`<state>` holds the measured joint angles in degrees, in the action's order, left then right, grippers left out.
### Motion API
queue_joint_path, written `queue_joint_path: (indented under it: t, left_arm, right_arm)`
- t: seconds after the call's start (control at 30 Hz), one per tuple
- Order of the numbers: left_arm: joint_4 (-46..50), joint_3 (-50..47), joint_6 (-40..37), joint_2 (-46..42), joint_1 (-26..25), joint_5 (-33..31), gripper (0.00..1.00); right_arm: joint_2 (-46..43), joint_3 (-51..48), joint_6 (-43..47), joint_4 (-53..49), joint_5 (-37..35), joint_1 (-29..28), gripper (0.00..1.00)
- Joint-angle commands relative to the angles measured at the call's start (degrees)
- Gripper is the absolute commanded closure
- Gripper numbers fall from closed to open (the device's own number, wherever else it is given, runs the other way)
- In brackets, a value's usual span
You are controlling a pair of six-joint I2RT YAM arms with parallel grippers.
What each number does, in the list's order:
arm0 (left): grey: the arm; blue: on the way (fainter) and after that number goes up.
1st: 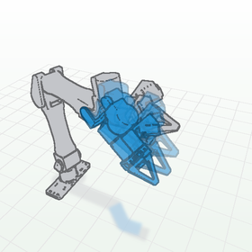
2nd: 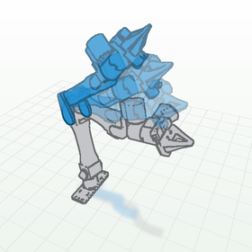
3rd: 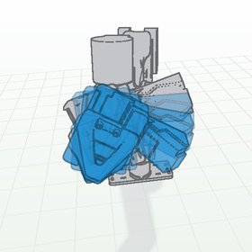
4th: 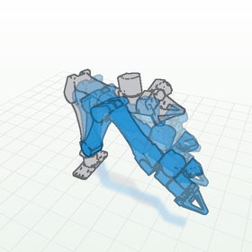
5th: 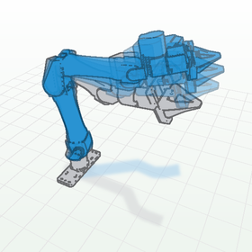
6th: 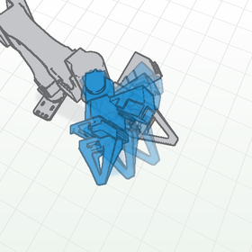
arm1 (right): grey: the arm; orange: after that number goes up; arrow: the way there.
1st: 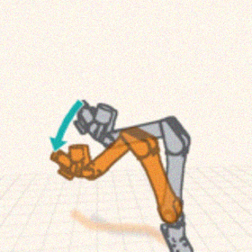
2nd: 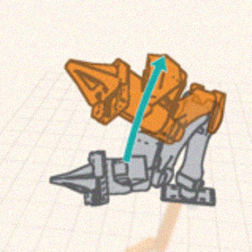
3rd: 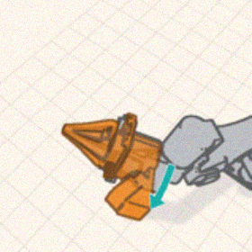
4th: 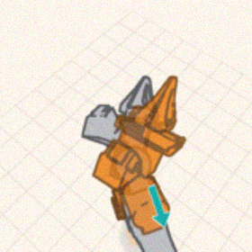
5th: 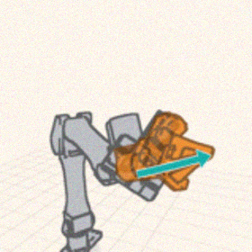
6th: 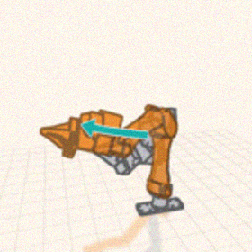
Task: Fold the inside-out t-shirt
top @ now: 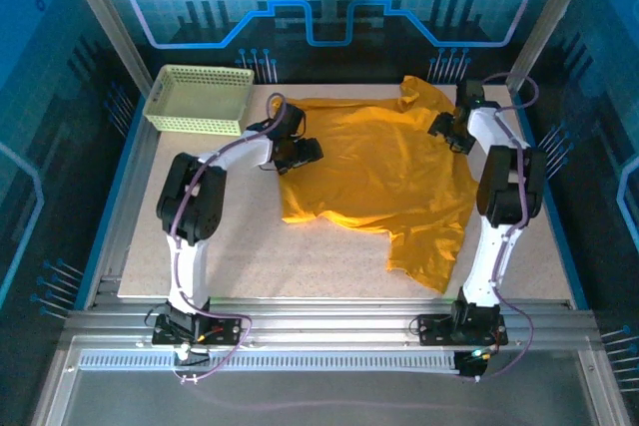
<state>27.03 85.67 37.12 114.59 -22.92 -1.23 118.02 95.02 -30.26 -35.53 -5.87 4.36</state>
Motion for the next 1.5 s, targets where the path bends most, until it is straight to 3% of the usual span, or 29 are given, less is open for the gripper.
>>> queue_joint_path:
  t: [0.0, 0.07, 0.17, 0.33, 0.47, 0.57, 0.7, 0.87, 1.1, 1.47]
  left_arm:
    - [11.8, -4.4, -2.6, -12.4, -5.8, -14.9, 0.21]
    - [14.8, -8.7, -1.1, -16.5, -9.7, -19.3, 0.20]
    - [16.8, -13.3, 2.1, -19.0, -13.5, -19.0, 0.22]
    - [16.9, -13.6, 5.2, -15.8, -18.7, -16.5, 0.25]
    - [15.5, -12.7, 6.9, -12.1, -20.2, -15.9, 0.29]
    - [15.5, -12.1, 7.3, -9.8, -20.5, -16.0, 0.31]
    - [14.9, -12.7, 7.2, -7.2, -20.5, -17.0, 0.37]
    - [12.4, -15.1, 7.0, -5.7, -19.2, -17.8, 0.56]
    - [8.9, -19.2, 5.6, -9.0, -17.6, -18.0, 0.69]
    - [5.3, -24.8, 4.2, -15.2, -17.4, -19.3, 0.88]
  right_arm:
    - [-12.7, -5.8, 4.8, -3.9, -0.4, -6.6, 0.23]
    - [-19.2, -13.1, 4.8, -2.3, 0.3, -11.1, 0.23]
    - [-26.6, -22.8, 4.2, 1.1, 2.2, -17.9, 0.23]
    - [-30.2, -32.1, 3.0, 6.9, 5.1, -27.2, 0.23]
    - [-29.2, -36.8, 1.4, 12.0, 7.9, -30.7, 0.23]
    - [-27.4, -39.5, -0.9, 16.0, 11.4, -31.4, 0.23]
    - [-22.4, -40.0, -4.0, 15.8, 9.3, -32.0, 0.23]
    - [-18.2, -41.4, -7.6, 16.5, 7.5, -28.1, 0.24]
    - [-16.4, -41.8, -7.8, 16.7, 6.6, -23.6, 0.24]
    - [-15.2, -40.2, -7.4, 16.0, 5.4, -23.3, 0.25]
